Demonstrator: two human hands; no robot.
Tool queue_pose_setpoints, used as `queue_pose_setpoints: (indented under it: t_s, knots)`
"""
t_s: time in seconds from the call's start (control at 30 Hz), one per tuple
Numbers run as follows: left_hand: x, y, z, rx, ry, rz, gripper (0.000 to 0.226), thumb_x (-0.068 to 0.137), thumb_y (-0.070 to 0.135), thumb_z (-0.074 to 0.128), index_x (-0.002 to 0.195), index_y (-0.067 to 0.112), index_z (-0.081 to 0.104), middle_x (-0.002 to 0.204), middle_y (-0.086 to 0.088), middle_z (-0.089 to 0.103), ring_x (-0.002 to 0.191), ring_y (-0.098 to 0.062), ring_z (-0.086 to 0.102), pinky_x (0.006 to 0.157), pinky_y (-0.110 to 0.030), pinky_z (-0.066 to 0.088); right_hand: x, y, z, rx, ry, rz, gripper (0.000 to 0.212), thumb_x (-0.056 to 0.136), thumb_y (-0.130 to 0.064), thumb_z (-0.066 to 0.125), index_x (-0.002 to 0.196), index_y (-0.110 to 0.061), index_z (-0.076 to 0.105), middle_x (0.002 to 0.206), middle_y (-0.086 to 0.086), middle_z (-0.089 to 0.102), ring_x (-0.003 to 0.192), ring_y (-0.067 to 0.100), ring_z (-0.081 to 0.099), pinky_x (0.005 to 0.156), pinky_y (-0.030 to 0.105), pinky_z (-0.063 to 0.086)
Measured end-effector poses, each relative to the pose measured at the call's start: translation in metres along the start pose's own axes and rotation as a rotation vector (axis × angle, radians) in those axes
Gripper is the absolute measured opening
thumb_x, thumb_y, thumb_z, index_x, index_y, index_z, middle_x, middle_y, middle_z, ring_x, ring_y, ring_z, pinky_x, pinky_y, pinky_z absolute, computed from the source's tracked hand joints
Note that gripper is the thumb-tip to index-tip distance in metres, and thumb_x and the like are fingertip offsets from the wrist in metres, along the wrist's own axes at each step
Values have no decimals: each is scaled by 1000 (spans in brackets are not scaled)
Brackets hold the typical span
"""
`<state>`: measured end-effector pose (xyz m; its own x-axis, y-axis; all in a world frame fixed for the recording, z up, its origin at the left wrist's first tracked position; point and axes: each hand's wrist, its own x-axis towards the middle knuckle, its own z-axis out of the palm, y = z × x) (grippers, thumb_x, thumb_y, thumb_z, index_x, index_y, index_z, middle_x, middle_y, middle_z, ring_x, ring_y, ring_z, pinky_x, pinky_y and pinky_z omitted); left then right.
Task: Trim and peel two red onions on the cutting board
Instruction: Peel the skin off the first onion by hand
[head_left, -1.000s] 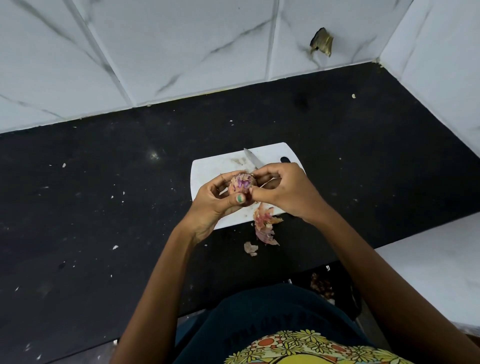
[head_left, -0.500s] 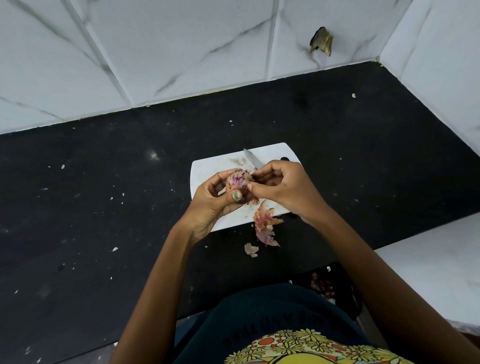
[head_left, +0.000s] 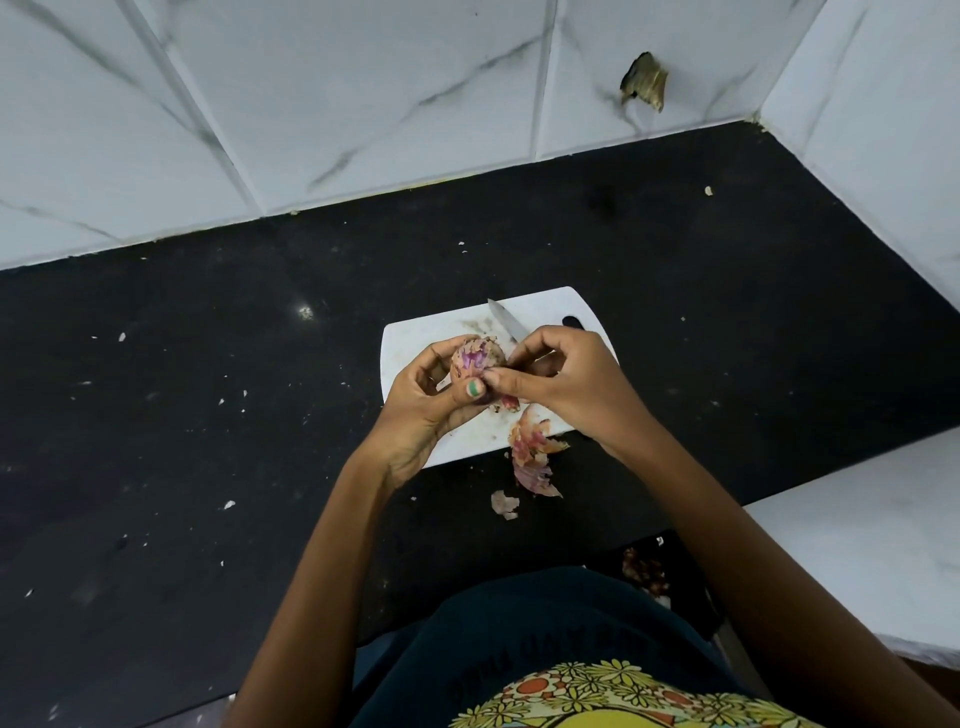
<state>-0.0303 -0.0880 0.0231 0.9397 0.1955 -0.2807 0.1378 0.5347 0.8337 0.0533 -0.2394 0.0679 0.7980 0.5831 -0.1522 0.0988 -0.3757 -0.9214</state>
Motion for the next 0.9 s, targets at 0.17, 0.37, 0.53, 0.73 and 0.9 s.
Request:
queue_pose_setpoints:
  t_s: [0.17, 0.37, 0.53, 0.73, 0.9]
  knots:
    - [0, 1, -1, 16, 8, -18, 59, 58, 17, 85, 112, 13, 61, 126, -16, 56, 100, -20, 68, 76, -27, 58, 3, 2, 2, -25, -6, -1, 9, 80, -15, 74, 86, -11, 69, 74, -6, 66, 62, -5, 60, 58, 9, 47]
    - [1, 0, -5, -32, 1, -48, 86, 34, 38, 97, 111, 15, 65, 121, -10, 62, 105, -24, 67, 76, -29, 58, 13, 13, -7, -90, 118, 17, 4, 81, -11, 72, 81, -12, 68, 74, 2, 68, 67, 14, 67, 64, 25, 58]
    - [1, 0, -3, -80, -21, -72, 81, 31, 36, 98, 104, 16, 69, 108, -5, 69, 97, -22, 70, 71, -28, 58, 14, 36, -12, -268, 18, 159, 3, 85, -8, 68, 88, -7, 68, 82, 7, 71, 66, 11, 67, 61, 19, 56]
    - [2, -2, -4, -45, -31, -71, 72, 36, 35, 97, 102, 19, 73, 113, -6, 68, 100, -24, 69, 73, -28, 58, 7, 36, -9, -415, -111, 139, 12, 89, -8, 59, 92, -9, 70, 83, 0, 69, 73, 9, 66, 62, 20, 49]
    - [2, 1, -2, 27, -36, -76, 51, 63, 18, 75, 114, 15, 64, 131, -18, 56, 102, -22, 68, 77, -28, 58, 9, 9, -11, 59, -41, 96, 15, 85, -24, 69, 99, -22, 65, 96, 2, 68, 83, 14, 69, 68, 27, 59]
